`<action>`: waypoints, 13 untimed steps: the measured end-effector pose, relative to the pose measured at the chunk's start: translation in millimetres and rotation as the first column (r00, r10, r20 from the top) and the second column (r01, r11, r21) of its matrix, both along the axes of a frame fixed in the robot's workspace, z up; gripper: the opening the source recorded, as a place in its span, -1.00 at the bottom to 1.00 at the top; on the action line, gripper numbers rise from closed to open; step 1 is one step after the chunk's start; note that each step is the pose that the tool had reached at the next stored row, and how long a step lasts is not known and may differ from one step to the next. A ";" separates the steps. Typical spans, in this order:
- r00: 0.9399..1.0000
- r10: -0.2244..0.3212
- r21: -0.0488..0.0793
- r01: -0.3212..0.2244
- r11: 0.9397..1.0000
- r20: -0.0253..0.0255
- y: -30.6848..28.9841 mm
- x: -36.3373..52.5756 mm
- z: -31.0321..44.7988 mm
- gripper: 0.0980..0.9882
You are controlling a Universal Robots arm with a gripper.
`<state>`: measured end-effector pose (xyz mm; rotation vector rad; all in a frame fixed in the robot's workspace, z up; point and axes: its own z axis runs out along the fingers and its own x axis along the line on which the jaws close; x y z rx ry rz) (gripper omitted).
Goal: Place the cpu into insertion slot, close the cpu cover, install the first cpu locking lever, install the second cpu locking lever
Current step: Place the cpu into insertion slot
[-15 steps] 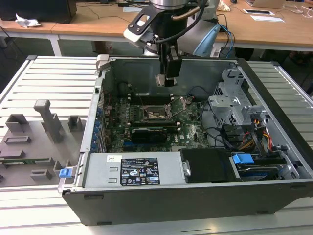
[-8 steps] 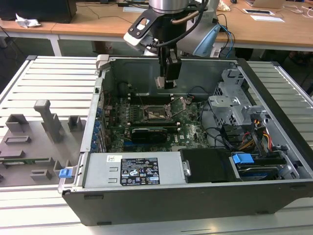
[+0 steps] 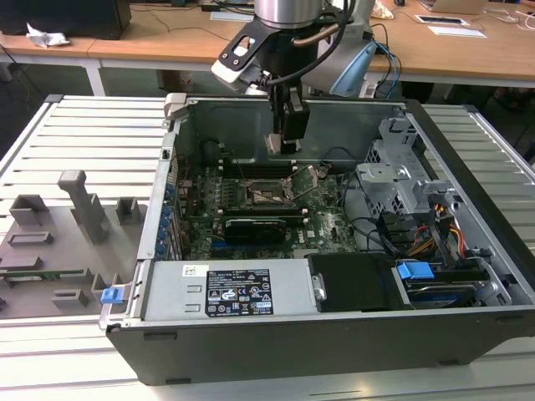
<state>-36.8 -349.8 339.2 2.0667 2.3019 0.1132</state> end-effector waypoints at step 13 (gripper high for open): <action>0.999 -0.033 -0.001 0.033 0.999 -0.014 0.9 -0.5 -13.2 -0.04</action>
